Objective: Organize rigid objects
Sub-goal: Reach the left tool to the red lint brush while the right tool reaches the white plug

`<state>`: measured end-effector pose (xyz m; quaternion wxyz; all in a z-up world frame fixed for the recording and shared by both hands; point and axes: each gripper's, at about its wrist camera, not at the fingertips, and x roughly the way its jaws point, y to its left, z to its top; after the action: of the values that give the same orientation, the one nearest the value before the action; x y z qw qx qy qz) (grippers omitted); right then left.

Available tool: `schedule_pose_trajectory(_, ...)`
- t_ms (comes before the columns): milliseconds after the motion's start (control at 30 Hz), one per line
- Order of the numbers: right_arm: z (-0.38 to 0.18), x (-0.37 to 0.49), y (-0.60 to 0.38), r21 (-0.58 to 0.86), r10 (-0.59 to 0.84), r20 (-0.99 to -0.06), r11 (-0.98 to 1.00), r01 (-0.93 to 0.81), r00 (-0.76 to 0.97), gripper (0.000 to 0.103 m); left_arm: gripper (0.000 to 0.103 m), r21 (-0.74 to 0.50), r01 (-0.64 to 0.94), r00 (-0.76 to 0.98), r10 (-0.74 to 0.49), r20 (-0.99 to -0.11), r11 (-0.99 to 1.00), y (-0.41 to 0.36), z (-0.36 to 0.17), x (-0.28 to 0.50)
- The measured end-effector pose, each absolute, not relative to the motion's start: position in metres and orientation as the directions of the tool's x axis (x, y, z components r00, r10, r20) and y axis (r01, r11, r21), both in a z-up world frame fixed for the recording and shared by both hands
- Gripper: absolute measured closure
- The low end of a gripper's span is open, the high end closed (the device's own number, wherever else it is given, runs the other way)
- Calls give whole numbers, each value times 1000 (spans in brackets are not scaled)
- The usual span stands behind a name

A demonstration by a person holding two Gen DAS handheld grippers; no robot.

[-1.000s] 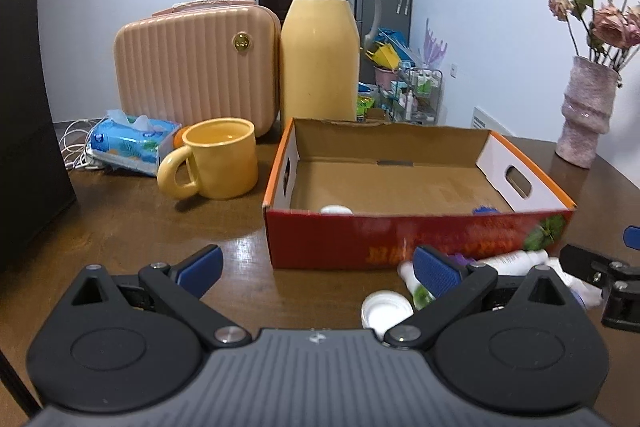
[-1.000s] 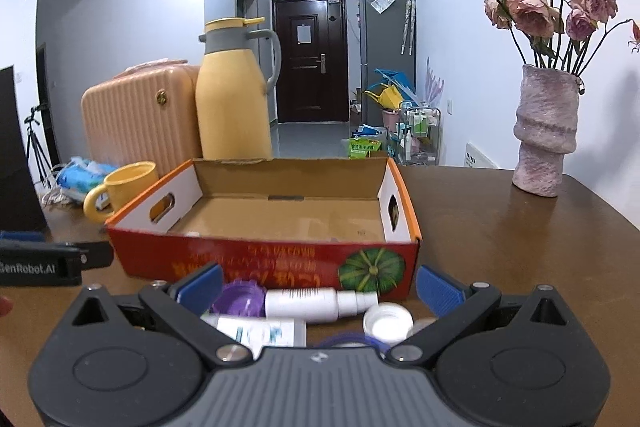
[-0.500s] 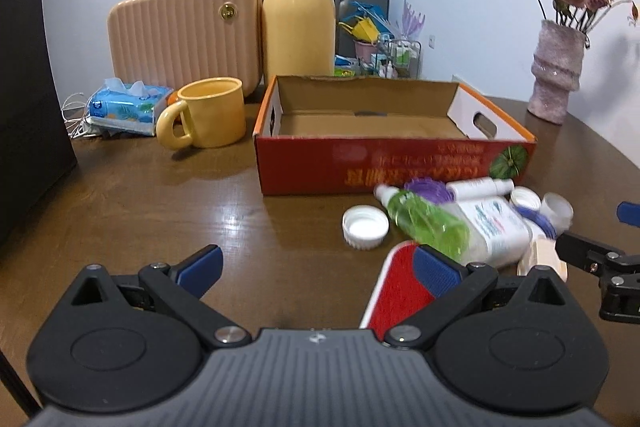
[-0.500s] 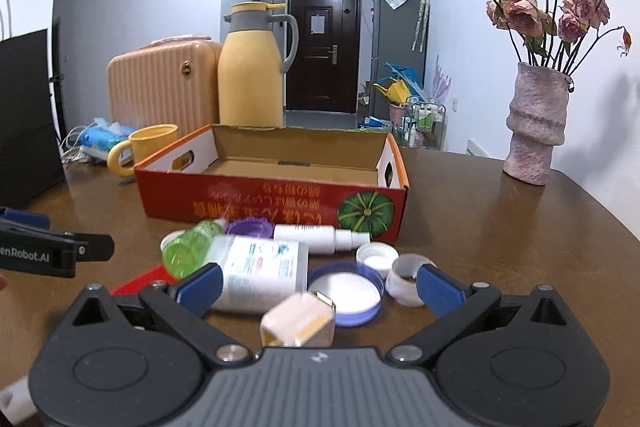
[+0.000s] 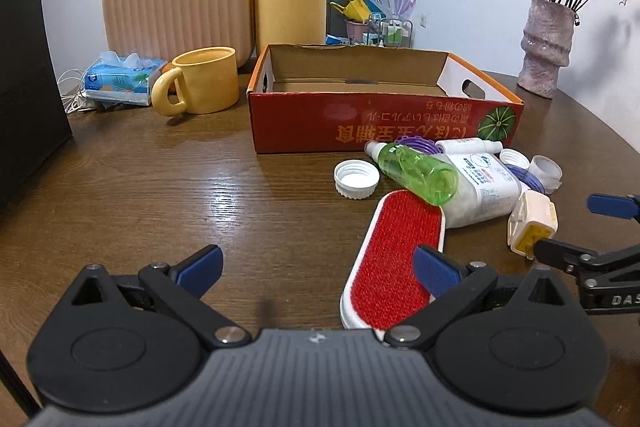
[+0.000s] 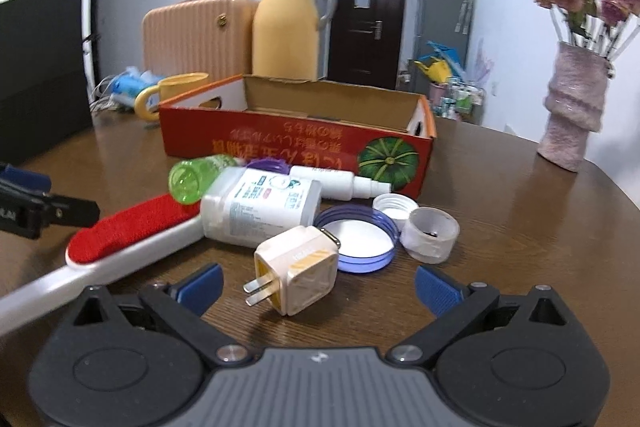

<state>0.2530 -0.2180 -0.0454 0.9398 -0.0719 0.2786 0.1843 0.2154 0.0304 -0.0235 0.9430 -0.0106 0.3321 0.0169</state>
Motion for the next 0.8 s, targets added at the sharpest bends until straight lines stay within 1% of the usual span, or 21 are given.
schedule_pose_trajectory(233,-56,271,-207,-65,364,-573,873,-483,734,10,0,-4,-33,777,23,-629,999,28,-24,215)
schedule_pose_trajectory(267,-57,274,-205,-74,361,-579,869,-488,731,12,0,-3,-32,777,23,-629,999,28,-24,215)
schedule_pose_trajectory(300,-59,277,-203,-87,354,-584,868,-489,730,17,0,-4,-31,776,22,-630,999,27,-24,216)
schedule_pose_trajectory(333,-60,280,-201,-99,348,-586,865,-491,731,20,0,-5,-31,775,21,-631,1000,27,-25,216)
schedule_pose_trajectory(400,-62,283,-199,-107,351,-587,860,-500,729,21,0,-4,-30,772,20,-635,1000,26,-26,217)
schedule_pose_trajectory(433,-62,285,-198,-110,352,-585,858,-501,731,28,0,-4,-30,770,20,-638,1000,26,-26,217)
schedule_pose_trajectory(467,-62,285,-198,-110,353,-582,858,-501,732,32,0,-4,-29,767,20,-641,1000,25,-27,218)
schedule_pose_trajectory(500,-61,286,-198,-105,360,-577,857,-504,733,45,0,-7,-27,764,16,-645,1000,25,-28,218)
schedule_pose_trajectory(533,-60,285,-199,-90,379,-573,852,-516,727,53,0,-9,-25,761,13,-649,1000,24,-28,219)
schedule_pose_trajectory(667,-59,283,-203,-60,408,-562,847,-528,719,53,0,-8,-23,752,12,-659,1000,21,-30,223)
schedule_pose_trajectory(800,-55,278,-207,-55,414,-524,856,-514,744,53,0,2,-13,743,11,-670,1000,16,-32,225)
